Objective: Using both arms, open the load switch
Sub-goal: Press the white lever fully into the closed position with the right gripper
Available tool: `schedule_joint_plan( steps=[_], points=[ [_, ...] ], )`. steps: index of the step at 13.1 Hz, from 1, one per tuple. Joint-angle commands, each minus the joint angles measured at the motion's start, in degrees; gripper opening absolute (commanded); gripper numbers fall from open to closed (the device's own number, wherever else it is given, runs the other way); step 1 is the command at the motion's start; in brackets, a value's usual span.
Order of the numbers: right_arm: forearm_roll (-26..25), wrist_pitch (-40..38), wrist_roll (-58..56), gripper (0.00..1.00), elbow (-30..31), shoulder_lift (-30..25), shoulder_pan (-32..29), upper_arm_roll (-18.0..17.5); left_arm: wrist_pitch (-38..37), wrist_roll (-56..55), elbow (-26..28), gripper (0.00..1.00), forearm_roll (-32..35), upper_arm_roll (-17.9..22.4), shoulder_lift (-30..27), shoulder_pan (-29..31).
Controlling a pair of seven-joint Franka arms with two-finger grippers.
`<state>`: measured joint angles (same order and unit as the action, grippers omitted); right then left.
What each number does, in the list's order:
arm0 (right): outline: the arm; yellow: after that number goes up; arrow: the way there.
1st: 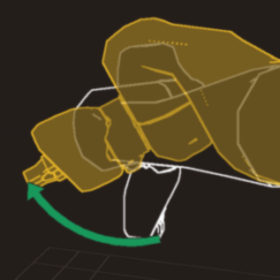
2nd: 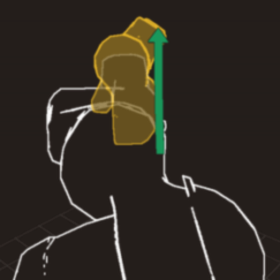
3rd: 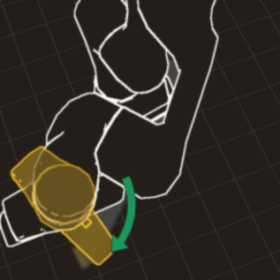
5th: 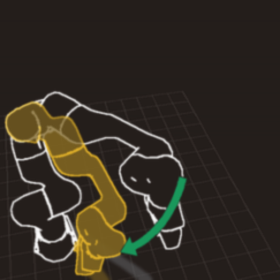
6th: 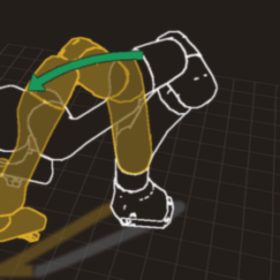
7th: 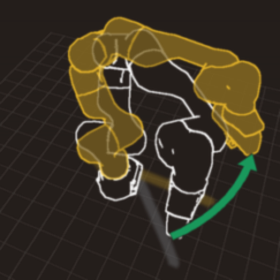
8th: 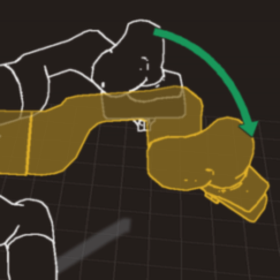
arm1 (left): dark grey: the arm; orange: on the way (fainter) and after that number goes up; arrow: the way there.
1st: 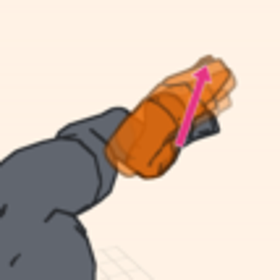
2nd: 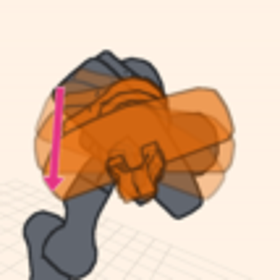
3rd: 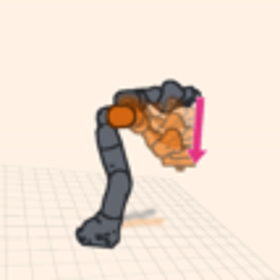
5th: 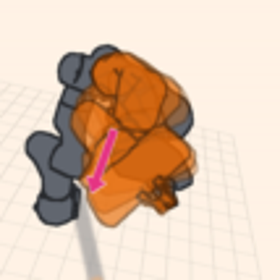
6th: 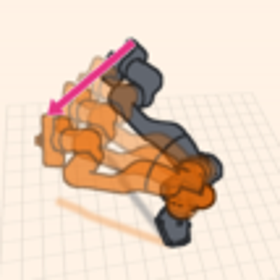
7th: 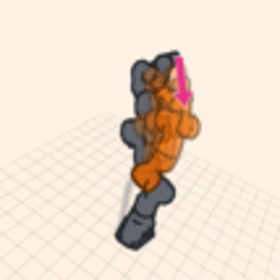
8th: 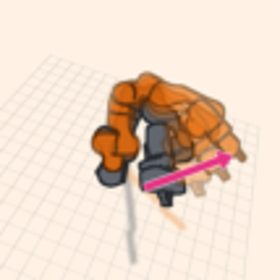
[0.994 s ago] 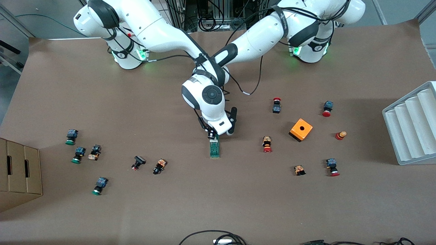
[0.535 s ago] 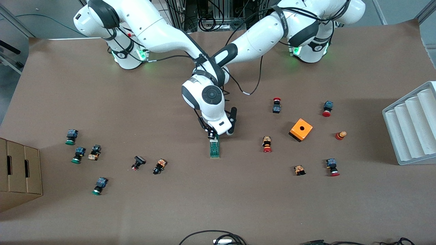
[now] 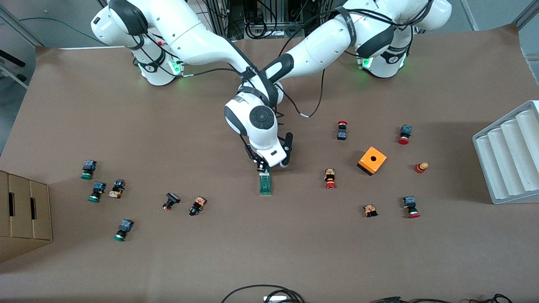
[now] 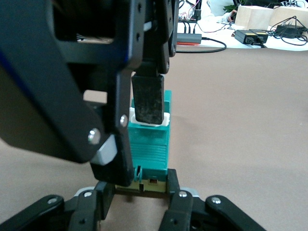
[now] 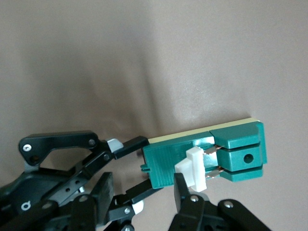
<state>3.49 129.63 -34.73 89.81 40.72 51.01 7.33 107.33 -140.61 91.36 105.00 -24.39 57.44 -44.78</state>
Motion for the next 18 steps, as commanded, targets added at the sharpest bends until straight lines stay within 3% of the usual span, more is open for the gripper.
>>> schedule_joint_plan(
  steps=[1, 16, 17, 18],
  points=[
    [-0.32, 1.95, 1.07, 0.6, 0.1, 1.46, 0.67, 0.49, -0.72, -0.89, -0.3, 0.27, 0.03, 0.4, 0.74, -0.83],
    [-0.32, 4.23, 1.51, 0.6, -0.25, 2.78, 0.75, 0.49, -0.72, -0.89, -0.39, 0.28, 0.03, 0.4, 0.74, -0.83],
    [-0.32, 4.06, 1.42, 0.61, -0.34, 2.52, 0.75, 0.49, -0.63, -0.89, -0.39, 0.28, 0.03, 0.4, 0.74, -0.83],
    [-0.24, 3.97, 1.42, 0.69, -0.34, 2.17, 0.67, 0.67, -0.72, -0.89, -0.39, 0.28, 0.03, 0.4, 0.74, -0.83]
  ],
)
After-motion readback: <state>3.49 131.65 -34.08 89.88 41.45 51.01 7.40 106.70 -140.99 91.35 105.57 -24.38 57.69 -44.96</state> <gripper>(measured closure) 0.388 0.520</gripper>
